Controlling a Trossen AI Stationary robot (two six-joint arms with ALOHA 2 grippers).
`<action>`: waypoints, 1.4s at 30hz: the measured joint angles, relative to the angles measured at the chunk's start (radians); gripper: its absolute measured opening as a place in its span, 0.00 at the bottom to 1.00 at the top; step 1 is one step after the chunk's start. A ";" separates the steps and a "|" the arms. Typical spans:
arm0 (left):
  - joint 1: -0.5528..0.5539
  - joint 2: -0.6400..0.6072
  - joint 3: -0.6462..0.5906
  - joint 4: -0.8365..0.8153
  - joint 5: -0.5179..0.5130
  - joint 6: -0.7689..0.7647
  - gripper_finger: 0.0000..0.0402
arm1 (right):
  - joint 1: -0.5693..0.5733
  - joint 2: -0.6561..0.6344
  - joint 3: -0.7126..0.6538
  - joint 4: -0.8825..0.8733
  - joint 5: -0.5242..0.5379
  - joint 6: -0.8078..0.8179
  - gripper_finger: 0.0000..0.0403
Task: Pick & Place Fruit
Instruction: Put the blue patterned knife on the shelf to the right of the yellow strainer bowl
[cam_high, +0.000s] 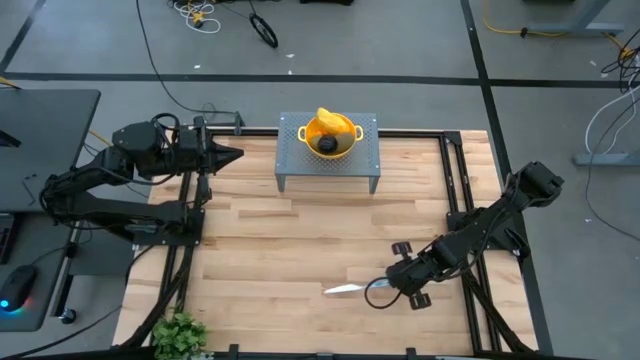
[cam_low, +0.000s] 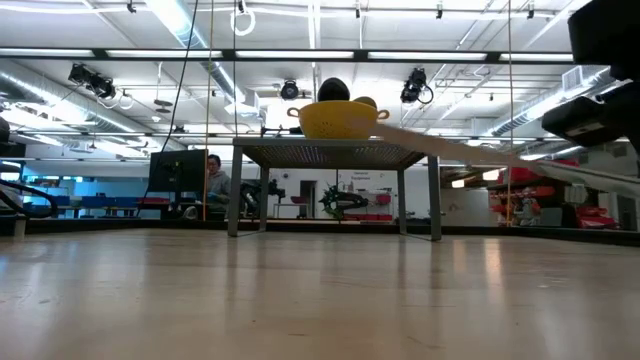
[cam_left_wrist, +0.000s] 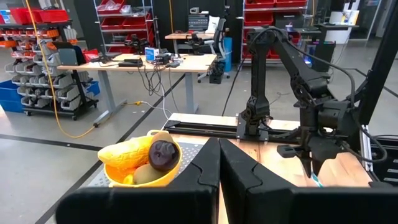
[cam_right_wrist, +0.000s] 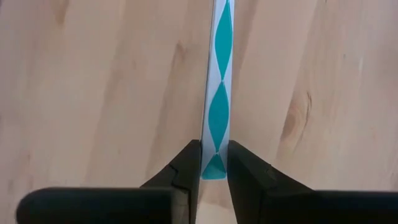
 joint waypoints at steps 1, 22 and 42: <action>0.000 0.000 0.000 0.000 0.000 0.000 0.01 | 0.000 -0.002 0.000 0.012 0.000 0.001 0.17; 0.000 0.000 0.000 0.000 0.023 0.024 0.01 | -0.086 -0.154 0.179 0.039 0.137 -0.082 0.17; 0.000 0.000 0.000 0.000 0.024 0.037 0.01 | -0.135 -0.154 0.199 0.053 0.178 -0.087 0.17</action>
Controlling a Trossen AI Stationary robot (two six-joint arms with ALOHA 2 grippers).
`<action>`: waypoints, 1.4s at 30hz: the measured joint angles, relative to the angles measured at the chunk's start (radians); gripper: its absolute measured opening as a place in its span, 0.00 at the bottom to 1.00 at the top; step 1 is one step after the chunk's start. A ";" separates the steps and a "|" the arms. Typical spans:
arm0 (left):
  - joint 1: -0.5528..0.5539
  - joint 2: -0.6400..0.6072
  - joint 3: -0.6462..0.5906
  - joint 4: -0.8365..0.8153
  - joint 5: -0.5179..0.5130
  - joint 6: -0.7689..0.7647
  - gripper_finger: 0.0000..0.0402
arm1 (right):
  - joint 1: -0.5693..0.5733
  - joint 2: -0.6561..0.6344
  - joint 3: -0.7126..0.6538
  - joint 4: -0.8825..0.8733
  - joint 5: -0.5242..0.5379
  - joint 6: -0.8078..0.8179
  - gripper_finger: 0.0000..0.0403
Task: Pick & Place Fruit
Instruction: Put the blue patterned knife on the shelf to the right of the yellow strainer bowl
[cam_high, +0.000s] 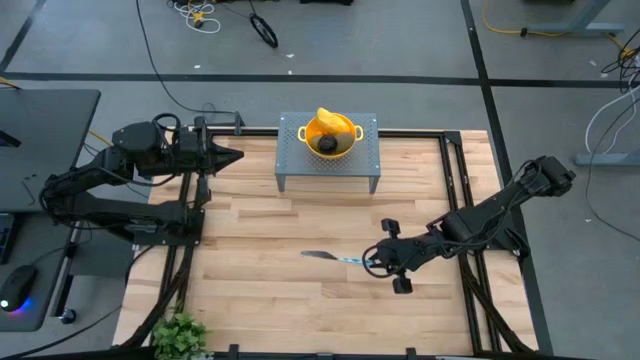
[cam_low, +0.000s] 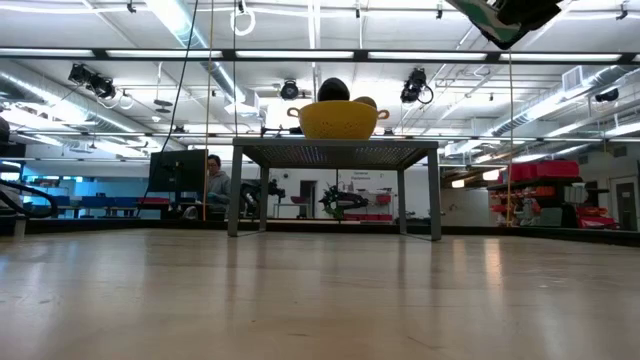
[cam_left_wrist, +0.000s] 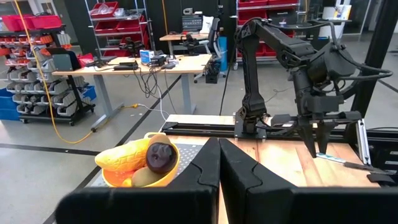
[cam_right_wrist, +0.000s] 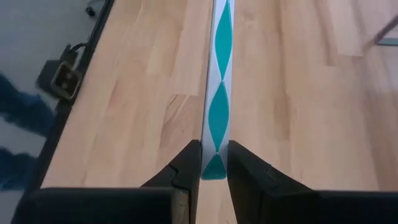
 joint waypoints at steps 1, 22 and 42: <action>0.000 0.000 0.000 0.000 0.000 0.000 0.01 | -0.004 -0.003 0.000 0.002 0.011 0.008 0.17; 0.000 0.000 0.000 0.000 0.000 0.000 0.01 | -0.164 -0.305 0.000 0.030 0.042 -0.013 0.17; 0.000 0.000 0.000 0.000 -0.008 0.008 0.01 | -0.241 -0.354 0.000 0.045 0.174 -0.037 0.17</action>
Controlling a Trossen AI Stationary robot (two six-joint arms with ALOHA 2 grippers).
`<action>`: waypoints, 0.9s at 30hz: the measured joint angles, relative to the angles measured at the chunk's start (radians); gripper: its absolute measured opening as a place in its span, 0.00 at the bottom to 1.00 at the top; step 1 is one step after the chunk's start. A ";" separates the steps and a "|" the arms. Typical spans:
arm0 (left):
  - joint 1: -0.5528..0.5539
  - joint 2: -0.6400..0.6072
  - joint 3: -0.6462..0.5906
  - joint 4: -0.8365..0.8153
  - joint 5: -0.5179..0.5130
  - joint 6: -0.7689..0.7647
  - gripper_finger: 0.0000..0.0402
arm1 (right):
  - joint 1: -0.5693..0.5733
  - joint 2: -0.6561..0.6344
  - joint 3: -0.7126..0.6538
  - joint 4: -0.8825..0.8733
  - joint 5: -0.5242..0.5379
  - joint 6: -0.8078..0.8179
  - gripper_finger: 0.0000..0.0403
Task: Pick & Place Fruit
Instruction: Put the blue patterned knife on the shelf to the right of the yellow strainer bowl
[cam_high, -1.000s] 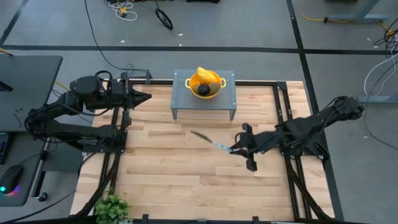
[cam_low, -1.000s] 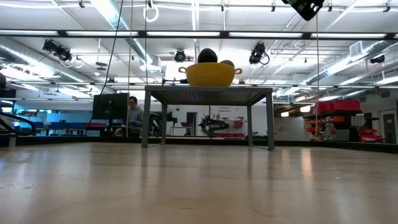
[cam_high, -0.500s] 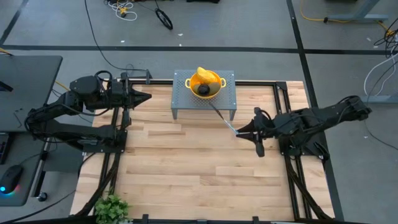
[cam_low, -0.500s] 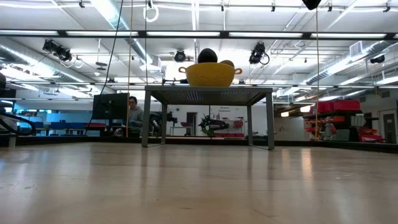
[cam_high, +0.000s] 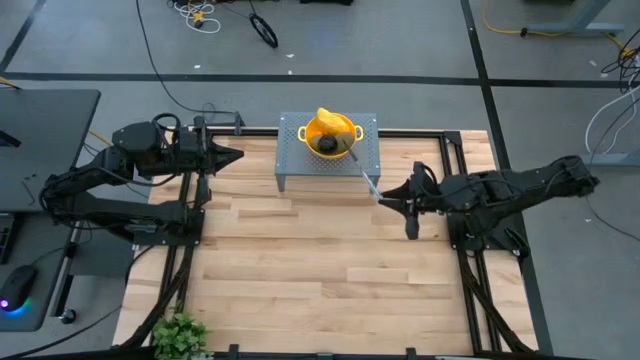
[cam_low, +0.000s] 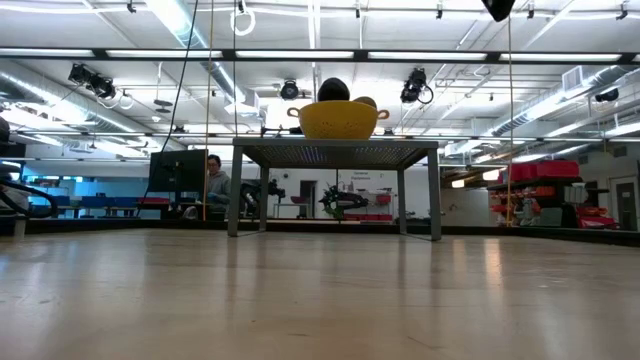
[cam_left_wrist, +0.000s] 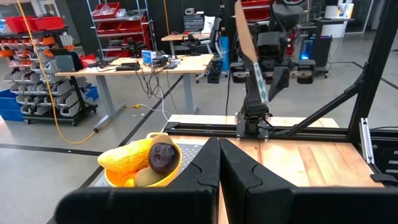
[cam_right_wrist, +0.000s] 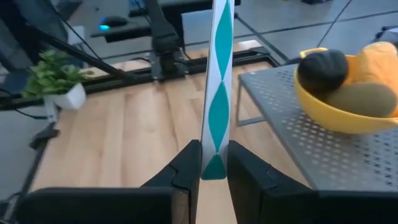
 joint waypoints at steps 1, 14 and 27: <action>0.000 0.000 0.000 0.000 0.000 -0.001 0.01 | -0.012 0.000 0.000 -0.004 -0.002 -0.011 0.17; 0.000 0.000 0.000 0.000 0.003 -0.011 0.01 | -0.281 0.000 0.000 -0.005 -0.063 -0.207 0.15; 0.000 0.000 0.000 0.002 0.004 -0.012 0.01 | -0.563 0.000 0.000 -0.009 -0.223 -0.376 0.15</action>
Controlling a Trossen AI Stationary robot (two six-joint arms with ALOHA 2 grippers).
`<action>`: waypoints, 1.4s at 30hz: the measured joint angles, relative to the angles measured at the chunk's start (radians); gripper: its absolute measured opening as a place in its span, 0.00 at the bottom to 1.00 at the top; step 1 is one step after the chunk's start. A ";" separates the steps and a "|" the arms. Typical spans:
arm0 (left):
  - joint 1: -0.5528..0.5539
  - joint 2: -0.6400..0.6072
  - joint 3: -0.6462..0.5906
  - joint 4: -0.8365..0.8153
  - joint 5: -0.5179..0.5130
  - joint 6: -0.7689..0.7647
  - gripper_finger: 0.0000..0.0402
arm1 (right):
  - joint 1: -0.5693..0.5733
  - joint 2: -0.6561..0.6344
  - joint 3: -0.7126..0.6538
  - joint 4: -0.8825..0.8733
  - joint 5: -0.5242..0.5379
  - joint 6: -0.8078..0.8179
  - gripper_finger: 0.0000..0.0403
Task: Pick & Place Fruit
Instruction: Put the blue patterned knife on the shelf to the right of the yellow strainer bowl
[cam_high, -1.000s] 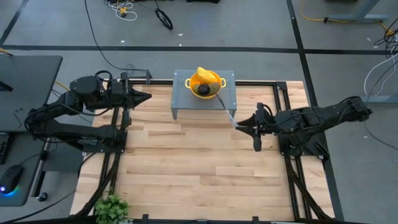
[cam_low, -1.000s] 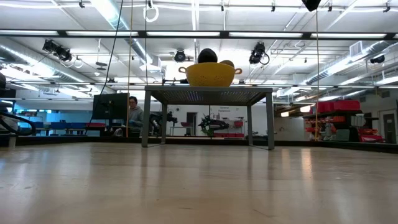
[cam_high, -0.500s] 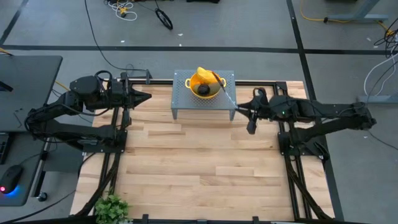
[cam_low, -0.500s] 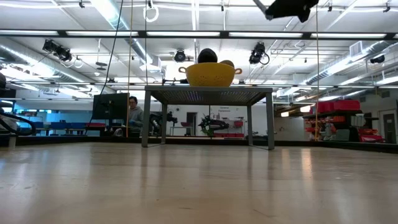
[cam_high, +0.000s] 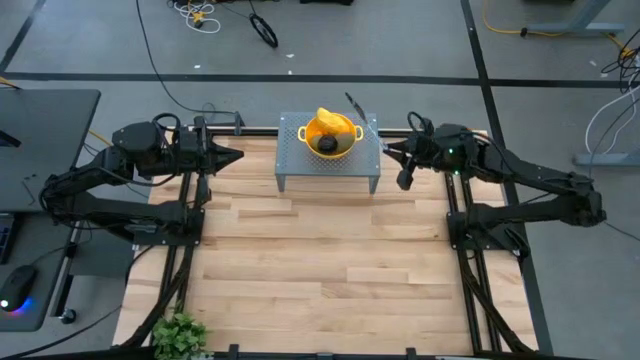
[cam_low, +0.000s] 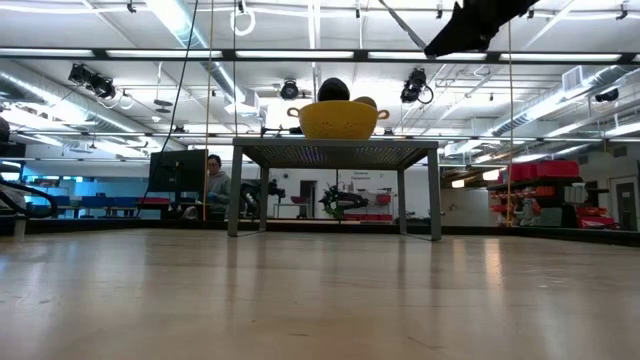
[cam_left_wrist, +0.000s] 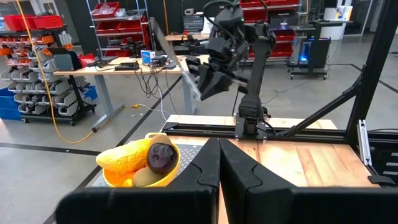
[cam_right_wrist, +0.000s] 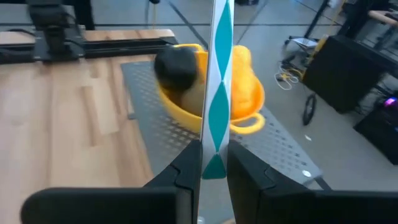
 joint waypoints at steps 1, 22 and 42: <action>0.000 0.000 0.000 0.000 0.000 0.000 0.01 | -0.019 0.000 0.000 0.000 -0.005 -0.002 0.15; 0.000 0.000 0.000 0.001 0.000 0.000 0.01 | -0.307 0.001 0.000 0.000 -0.155 -0.064 0.15; 0.000 0.000 0.000 0.003 -0.018 0.000 0.01 | -0.318 0.073 -0.001 -0.096 -0.182 0.354 0.15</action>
